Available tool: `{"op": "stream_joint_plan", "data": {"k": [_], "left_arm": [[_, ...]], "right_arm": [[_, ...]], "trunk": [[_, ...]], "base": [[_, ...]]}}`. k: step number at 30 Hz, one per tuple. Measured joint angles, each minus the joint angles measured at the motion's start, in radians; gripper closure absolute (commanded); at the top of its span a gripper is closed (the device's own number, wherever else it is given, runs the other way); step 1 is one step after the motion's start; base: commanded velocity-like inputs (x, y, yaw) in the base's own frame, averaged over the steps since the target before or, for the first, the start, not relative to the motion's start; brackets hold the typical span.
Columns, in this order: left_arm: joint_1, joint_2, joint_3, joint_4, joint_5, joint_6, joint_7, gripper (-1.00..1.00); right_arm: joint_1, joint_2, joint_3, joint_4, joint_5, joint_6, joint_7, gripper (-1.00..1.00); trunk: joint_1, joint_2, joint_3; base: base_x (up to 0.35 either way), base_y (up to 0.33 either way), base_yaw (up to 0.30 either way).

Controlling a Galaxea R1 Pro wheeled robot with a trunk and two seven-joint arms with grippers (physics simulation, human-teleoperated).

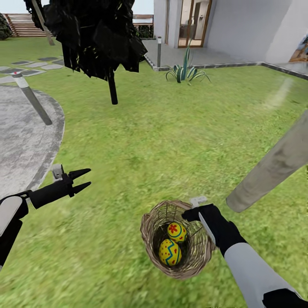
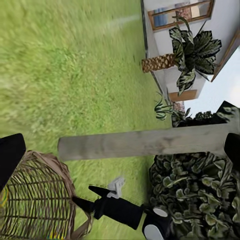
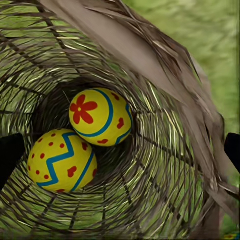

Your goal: Take the three Easter eggs out of the wicker basket on the lawn in the garden, then place them on the lawn next to a single tree (choose any tree) so that all three eggs are next to the same tree and none are left in the basket.

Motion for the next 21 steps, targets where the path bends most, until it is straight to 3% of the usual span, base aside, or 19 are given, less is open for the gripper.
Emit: {"op": "stream_joint_plan", "data": {"k": [5, 9, 21], "left_arm": [[0.000, -0.002, 0.001, 0.001, 0.000, 0.000, -0.001, -1.00], [0.000, -0.010, 0.002, 0.001, 0.000, 0.000, -0.001, -1.00], [0.000, -0.018, 0.001, 0.001, 0.000, -0.001, -0.002, -1.00]], "right_arm": [[0.003, 0.004, 0.001, 0.010, -0.003, 0.005, 0.003, -1.00], [0.004, 0.022, 0.002, 0.021, -0.003, 0.007, 0.005, -1.00], [0.005, 0.031, 0.003, 0.024, -0.002, 0.007, 0.009, -1.00]], "trunk": [[0.000, 0.000, 0.006], [0.000, 0.000, 0.011], [0.000, 0.000, 0.012]], "base": [[0.000, 0.000, -0.201], [0.000, 0.000, -0.150], [0.000, 0.000, -0.009]]}}
